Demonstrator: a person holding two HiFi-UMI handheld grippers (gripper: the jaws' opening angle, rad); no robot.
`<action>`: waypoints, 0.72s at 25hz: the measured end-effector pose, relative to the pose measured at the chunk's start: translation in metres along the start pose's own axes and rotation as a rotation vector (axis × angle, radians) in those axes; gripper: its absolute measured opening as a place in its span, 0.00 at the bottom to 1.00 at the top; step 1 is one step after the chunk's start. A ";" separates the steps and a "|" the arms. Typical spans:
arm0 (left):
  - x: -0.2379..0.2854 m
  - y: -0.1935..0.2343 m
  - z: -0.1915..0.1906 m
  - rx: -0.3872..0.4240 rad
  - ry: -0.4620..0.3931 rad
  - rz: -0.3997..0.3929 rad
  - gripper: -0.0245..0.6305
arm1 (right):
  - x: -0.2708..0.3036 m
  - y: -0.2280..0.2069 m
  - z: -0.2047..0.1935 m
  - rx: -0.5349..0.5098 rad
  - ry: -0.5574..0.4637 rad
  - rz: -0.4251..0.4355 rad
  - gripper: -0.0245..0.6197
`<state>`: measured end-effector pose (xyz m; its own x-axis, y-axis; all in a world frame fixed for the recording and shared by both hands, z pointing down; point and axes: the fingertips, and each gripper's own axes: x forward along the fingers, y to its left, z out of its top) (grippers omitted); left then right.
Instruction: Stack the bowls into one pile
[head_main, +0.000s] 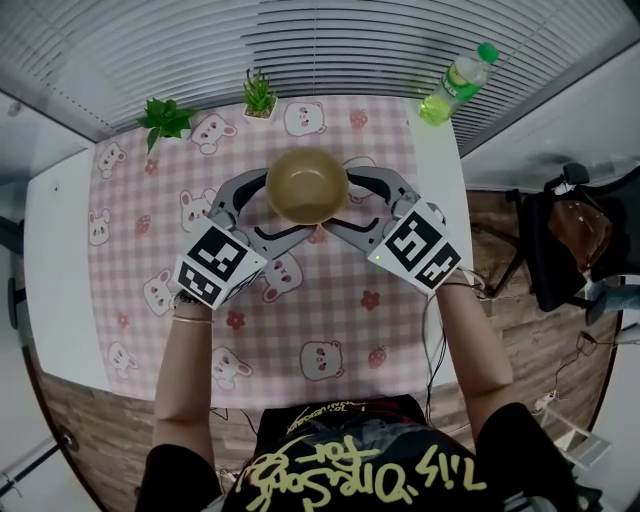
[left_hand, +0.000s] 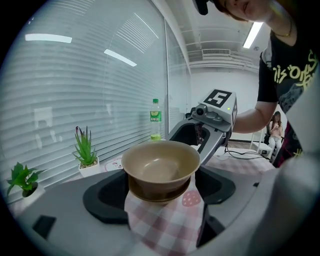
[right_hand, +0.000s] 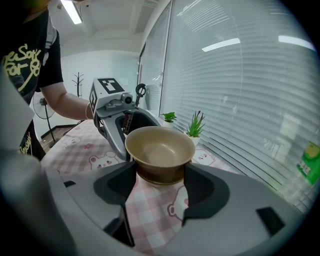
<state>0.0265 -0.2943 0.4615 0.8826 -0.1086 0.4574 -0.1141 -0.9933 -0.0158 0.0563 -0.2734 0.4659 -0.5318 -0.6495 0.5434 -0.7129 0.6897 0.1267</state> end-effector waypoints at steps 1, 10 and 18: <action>0.002 0.000 -0.002 0.003 0.008 0.004 0.67 | 0.001 0.000 -0.002 0.005 0.004 0.002 0.50; 0.008 0.001 -0.009 0.045 0.052 0.037 0.67 | 0.002 -0.001 -0.006 0.035 0.020 0.006 0.50; 0.007 0.002 -0.011 0.030 0.070 0.067 0.68 | 0.002 -0.001 -0.009 0.043 0.032 -0.010 0.50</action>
<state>0.0279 -0.2964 0.4747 0.8394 -0.1734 0.5151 -0.1577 -0.9847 -0.0745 0.0603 -0.2728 0.4740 -0.5097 -0.6454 0.5690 -0.7379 0.6680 0.0967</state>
